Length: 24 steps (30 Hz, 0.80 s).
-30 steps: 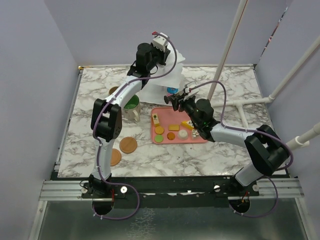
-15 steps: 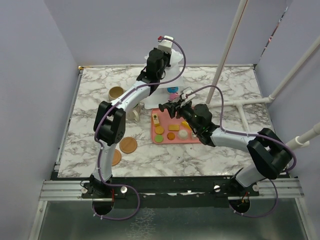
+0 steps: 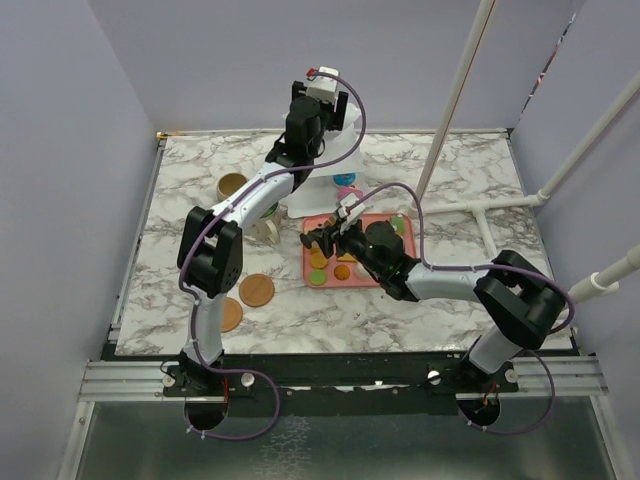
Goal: Serve the afternoon tea
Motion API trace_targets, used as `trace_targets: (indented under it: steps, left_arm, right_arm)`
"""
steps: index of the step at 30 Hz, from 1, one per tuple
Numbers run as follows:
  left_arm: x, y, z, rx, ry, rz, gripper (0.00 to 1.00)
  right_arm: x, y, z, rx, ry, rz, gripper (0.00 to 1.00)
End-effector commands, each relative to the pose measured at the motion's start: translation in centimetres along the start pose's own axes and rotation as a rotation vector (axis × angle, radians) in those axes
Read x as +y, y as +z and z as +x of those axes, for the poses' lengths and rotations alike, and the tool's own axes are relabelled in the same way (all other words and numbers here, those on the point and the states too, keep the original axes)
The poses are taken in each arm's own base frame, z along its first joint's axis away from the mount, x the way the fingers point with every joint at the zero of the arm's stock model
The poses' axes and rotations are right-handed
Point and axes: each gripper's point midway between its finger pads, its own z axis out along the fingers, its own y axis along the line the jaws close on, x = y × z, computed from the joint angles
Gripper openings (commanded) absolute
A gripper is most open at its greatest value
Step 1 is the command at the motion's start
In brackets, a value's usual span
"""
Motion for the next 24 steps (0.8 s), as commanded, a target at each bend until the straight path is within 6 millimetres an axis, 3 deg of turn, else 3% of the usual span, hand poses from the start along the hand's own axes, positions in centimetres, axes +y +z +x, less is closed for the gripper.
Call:
trace_targets:
  steps: [1,5,11,14,19,24]
  left_arm:
    - [1.1,-1.7,-3.3,-0.029,0.017,0.001,0.79]
    - [1.4,-2.8,-3.7,-0.010,0.024,0.029,0.92]
    - [3.0,-3.8,-5.0,-0.001,0.013,0.030,0.94]
    - [4.1,-4.3,-5.7,-0.008,0.007,0.024,0.94]
    - [5.6,-5.1,-6.2,-0.008,0.011,0.016,0.93]
    - [6.6,-5.5,-6.1,-0.002,0.011,0.009,0.93]
  right_arm:
    - [0.6,0.4,0.9,0.019,0.002,-0.004,0.59]
    - [0.7,0.5,2.0,0.041,-0.002,0.005,0.58]
    - [1.0,1.0,2.8,0.057,-0.004,-0.007,0.52]
    - [1.1,1.4,3.1,0.065,-0.004,-0.007,0.41]
    - [-0.2,1.7,1.3,0.020,-0.028,0.064,0.24]
    - [-1.9,2.5,-1.5,-0.039,-0.066,0.121,0.23]
